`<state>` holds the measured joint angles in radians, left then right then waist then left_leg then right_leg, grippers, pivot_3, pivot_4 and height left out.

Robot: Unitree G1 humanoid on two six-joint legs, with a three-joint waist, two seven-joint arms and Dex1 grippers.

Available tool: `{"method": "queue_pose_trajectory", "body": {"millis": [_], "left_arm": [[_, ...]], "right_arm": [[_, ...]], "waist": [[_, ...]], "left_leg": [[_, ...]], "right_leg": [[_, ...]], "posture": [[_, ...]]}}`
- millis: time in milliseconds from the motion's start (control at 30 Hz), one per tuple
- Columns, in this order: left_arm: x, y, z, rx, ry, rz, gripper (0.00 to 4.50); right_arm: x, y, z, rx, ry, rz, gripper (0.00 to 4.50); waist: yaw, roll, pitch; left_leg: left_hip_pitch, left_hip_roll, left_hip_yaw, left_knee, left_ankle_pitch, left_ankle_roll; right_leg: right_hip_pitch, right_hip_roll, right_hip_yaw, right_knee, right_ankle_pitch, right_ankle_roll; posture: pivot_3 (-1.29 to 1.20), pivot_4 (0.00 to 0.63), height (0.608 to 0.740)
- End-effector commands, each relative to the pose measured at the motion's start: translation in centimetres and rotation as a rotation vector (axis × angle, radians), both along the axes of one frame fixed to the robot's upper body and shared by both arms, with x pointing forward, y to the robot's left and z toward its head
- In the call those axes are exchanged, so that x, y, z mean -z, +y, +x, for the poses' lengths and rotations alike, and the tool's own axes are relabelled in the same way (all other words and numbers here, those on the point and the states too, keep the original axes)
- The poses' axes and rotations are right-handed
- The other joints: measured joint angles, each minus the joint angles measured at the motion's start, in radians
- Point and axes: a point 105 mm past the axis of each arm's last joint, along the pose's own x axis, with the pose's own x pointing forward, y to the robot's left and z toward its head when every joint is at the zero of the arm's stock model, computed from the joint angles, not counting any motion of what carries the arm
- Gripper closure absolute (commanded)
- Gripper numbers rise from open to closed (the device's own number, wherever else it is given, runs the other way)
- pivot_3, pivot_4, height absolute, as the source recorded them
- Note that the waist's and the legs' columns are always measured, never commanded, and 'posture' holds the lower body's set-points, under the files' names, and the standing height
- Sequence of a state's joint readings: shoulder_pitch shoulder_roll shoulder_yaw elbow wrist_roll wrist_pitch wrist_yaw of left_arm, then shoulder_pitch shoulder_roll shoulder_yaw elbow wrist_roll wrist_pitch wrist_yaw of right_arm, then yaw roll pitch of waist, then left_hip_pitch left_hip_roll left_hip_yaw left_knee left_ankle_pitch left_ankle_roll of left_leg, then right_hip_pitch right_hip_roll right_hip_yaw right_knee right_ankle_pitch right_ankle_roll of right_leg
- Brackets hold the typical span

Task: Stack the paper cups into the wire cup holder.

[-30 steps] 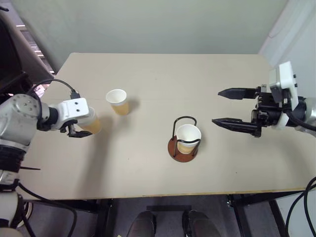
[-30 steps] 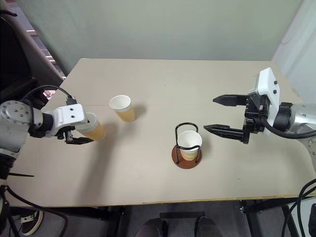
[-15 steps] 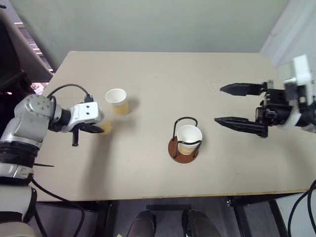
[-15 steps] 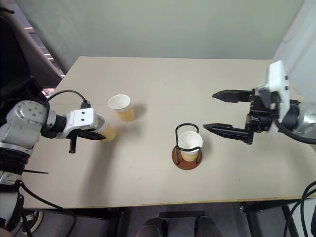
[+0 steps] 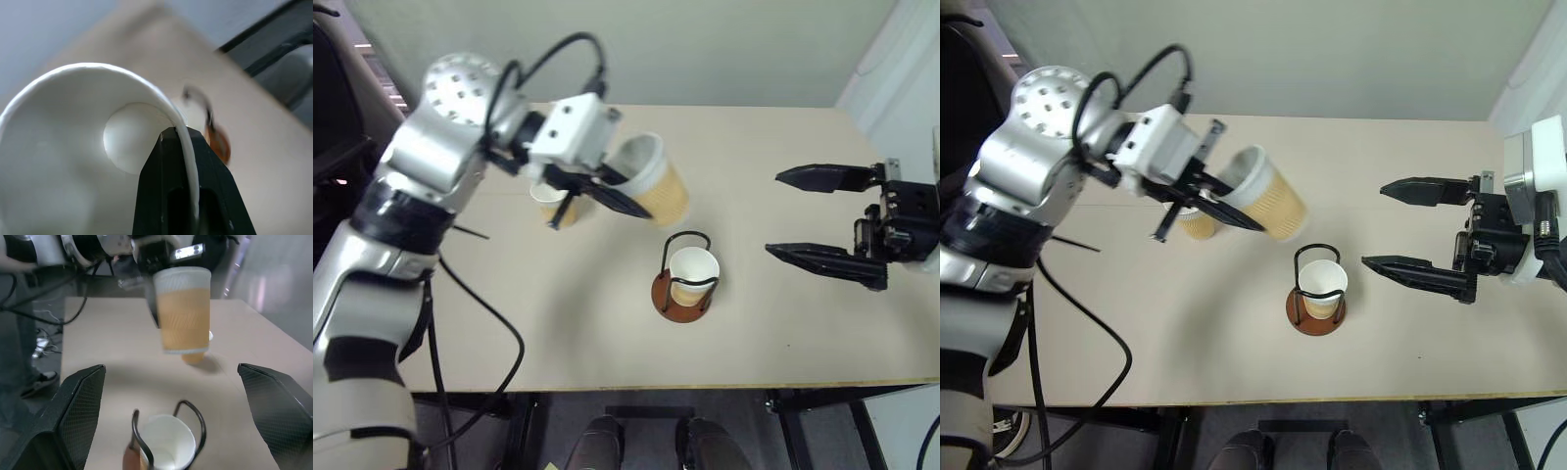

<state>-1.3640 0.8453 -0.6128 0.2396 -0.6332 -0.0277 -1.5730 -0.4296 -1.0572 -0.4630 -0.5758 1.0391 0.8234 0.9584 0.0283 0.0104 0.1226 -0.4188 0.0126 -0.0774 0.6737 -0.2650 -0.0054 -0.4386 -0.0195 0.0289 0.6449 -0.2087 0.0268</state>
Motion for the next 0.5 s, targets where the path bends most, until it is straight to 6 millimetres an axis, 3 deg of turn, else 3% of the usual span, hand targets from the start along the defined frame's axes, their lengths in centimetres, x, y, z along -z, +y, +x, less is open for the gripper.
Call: {"method": "queue_pose_trajectory", "body": {"millis": [33, 100, 233, 500], "left_arm": [[-0.1, -1.4, -0.1, 0.111, -0.043, 0.043, 4.48], [0.0, -2.1, 0.0, 0.143, -0.058, 0.061, 4.48], [2.4, -2.7, 1.4, 0.167, -0.145, 0.193, 4.48], [3.8, -4.0, 2.0, 0.235, -0.204, 0.244, 4.48]], "right_arm": [[-0.9, 0.0, -1.1, 0.029, -0.066, -0.012, 0.00], [-0.7, -0.1, -1.4, 0.050, -0.066, -0.016, 0.00], [-0.5, -0.6, -2.0, 0.107, -0.069, -0.013, 0.00], [0.0, -0.7, -2.3, 0.162, -0.062, -0.009, 0.00]], "waist": [[0.000, 0.001, 0.000], [-0.004, 0.001, 0.000], [-0.001, 0.001, 0.000], [0.005, 0.001, 0.001]], "left_leg": [[0.000, 0.000, 0.000, 0.001, 0.000, 0.000], [0.000, 0.000, 0.001, 0.001, 0.000, 0.000], [-0.001, 0.000, 0.001, 0.003, 0.000, 0.000], [-0.004, -0.001, 0.002, 0.011, -0.002, 0.000]], "right_leg": [[0.001, 0.000, 0.000, 0.000, 0.000, 0.000], [0.001, 0.000, 0.000, 0.000, 0.000, 0.001], [0.002, 0.000, 0.000, -0.001, -0.001, 0.004], [0.005, 0.000, 0.002, -0.004, 0.000, 0.010]], "posture": [[0.00, 0.150, 0.740], [0.00, 0.150, 0.740], [0.00, 0.150, 0.740], [0.00, 0.150, 0.740]]}}
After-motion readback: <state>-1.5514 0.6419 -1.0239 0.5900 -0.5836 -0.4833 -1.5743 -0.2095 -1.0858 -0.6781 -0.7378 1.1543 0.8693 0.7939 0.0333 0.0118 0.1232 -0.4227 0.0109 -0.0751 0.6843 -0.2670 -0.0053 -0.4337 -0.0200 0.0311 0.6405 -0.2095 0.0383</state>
